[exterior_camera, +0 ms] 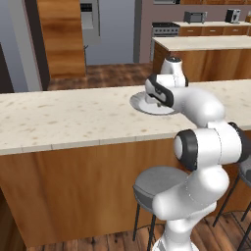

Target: Take the cheese, chicken drumstick, and carrot from the fridge and place them on the plate on the dining counter to create an appetizer plate.

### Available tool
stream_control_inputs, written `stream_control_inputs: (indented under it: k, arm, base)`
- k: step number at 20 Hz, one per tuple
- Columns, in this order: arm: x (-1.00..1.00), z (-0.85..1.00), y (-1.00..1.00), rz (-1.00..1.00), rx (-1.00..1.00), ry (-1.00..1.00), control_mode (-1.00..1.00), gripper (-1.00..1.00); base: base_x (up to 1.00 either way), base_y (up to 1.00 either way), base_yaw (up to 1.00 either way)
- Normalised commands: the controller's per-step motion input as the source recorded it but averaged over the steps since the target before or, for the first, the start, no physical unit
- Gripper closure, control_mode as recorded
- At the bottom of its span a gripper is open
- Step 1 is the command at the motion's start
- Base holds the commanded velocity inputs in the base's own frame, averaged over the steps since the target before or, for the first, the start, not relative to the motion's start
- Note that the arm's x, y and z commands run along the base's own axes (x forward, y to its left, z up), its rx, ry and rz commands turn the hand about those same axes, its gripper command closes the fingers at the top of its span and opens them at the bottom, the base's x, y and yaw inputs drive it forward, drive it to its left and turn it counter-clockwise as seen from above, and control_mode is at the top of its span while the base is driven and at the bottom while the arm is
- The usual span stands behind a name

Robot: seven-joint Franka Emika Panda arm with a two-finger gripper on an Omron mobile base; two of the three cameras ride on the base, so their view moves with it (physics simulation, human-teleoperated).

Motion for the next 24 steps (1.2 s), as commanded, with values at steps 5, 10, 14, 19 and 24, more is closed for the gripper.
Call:
stream_control_inputs:
  k: [5, 10, 14, 19, 24]
  arm:
    - [0.21, -0.37, 0.00, 0.00, 0.00, 0.01, -1.00, 1.00]
    - [0.00, -0.26, 0.00, 0.00, 0.00, 0.05, -1.00, -1.00]
    - [-0.20, -0.03, -0.06, 0.00, 0.00, 0.04, -1.00, -1.00]
    - [-0.60, 0.43, -0.19, 0.00, 0.00, -0.02, -1.00, -1.00]
    - [-0.83, 0.72, -0.16, 0.00, 0.00, -0.12, -1.00, -1.00]
  base:
    - [0.00, 0.00, 0.00]
    - [0.00, 0.00, 0.00]
    - [0.00, 0.00, 0.00]
    - [0.00, 0.00, 0.00]
    - [0.00, 0.00, 0.00]
